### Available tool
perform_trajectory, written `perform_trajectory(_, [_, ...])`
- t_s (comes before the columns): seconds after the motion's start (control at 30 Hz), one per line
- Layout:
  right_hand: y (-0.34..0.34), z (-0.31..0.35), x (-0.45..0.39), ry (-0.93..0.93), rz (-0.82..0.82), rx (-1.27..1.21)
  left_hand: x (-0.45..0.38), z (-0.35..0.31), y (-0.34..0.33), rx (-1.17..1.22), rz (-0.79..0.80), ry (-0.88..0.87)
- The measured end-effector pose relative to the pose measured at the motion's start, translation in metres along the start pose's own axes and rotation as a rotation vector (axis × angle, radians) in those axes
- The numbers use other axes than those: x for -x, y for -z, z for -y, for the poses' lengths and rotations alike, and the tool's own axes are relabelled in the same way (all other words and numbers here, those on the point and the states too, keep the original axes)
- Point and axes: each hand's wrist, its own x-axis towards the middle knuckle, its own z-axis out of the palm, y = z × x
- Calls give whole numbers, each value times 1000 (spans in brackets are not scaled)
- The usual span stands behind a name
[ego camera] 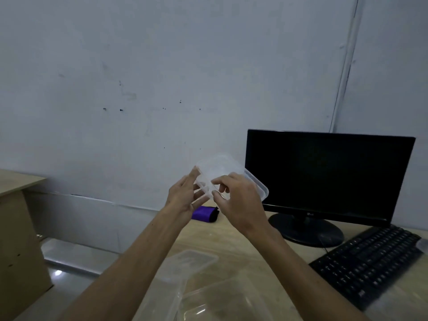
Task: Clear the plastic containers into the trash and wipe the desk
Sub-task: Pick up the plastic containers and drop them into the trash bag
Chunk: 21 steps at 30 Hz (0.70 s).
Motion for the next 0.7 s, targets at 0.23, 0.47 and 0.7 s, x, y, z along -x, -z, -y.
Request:
perform_trajectory(0.23, [22, 8, 6, -53, 39, 26, 19, 1, -14, 28, -12, -29])
perform_trajectory(0.47, [38, 9, 6, -61, 91, -18, 28, -1, -17, -15, 85, -55])
perform_trajectory(0.7, [63, -16, -5, -137, -9, 21, 26, 0, -14, -21, 133, -62])
